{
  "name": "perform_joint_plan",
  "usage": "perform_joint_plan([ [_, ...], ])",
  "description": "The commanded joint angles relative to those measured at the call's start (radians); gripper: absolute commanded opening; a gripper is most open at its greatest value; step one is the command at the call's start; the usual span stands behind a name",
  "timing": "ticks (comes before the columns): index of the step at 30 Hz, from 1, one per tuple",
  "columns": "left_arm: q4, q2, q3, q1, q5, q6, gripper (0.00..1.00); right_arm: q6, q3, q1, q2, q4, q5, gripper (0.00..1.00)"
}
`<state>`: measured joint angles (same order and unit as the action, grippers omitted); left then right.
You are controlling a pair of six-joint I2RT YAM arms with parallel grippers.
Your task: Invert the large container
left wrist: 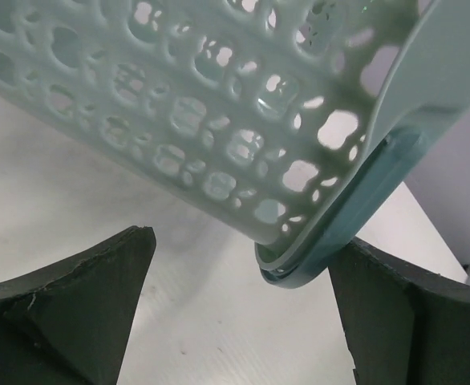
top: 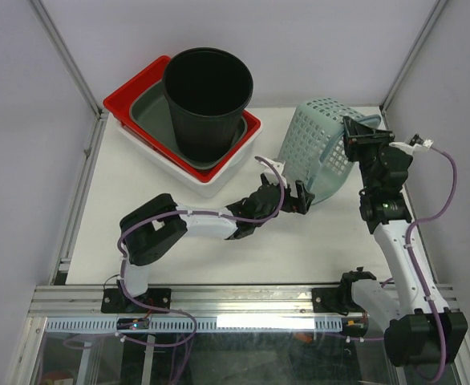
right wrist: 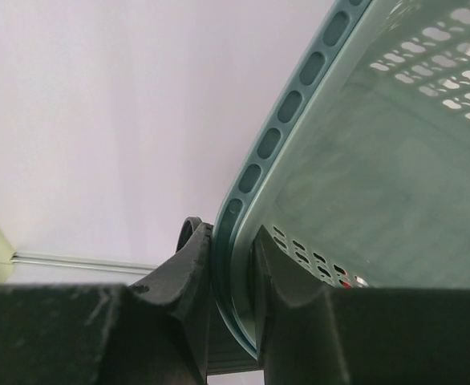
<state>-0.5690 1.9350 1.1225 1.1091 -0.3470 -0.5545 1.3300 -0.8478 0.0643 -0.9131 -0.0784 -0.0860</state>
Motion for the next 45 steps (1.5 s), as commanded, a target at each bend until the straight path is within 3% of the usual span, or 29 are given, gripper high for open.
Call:
perform_joint_plan([
  [1,-0.072,0.013,0.046,-0.042,0.002,0.012,0.94,0.100,0.120,0.002,-0.010,-0.453,-0.001,0.00],
  [10,-0.057,0.107,0.139,-0.100,-0.044,0.129,0.94,0.216,0.282,0.000,-0.098,-0.852,0.035,0.00],
  [19,-0.051,0.121,0.114,-0.118,-0.015,0.193,0.93,0.164,0.465,-0.030,0.037,-0.912,0.084,0.00],
  [22,-0.058,0.121,0.091,-0.118,0.012,0.228,0.92,0.177,0.594,-0.029,0.117,-0.987,0.030,0.00],
  [30,-0.080,0.106,0.011,-0.120,0.055,0.322,0.91,0.100,0.734,-0.030,0.559,-0.574,0.018,0.00],
  [35,-0.016,0.100,0.008,-0.129,0.129,0.305,0.92,0.041,0.736,-0.029,0.878,-0.118,-0.035,0.00],
  [39,-0.003,0.084,-0.006,-0.129,0.135,0.259,0.97,0.007,0.681,-0.030,0.873,0.109,0.100,0.03],
  [45,0.011,0.063,-0.037,-0.129,0.129,0.252,0.99,0.030,0.731,-0.030,0.899,0.138,0.128,0.02],
])
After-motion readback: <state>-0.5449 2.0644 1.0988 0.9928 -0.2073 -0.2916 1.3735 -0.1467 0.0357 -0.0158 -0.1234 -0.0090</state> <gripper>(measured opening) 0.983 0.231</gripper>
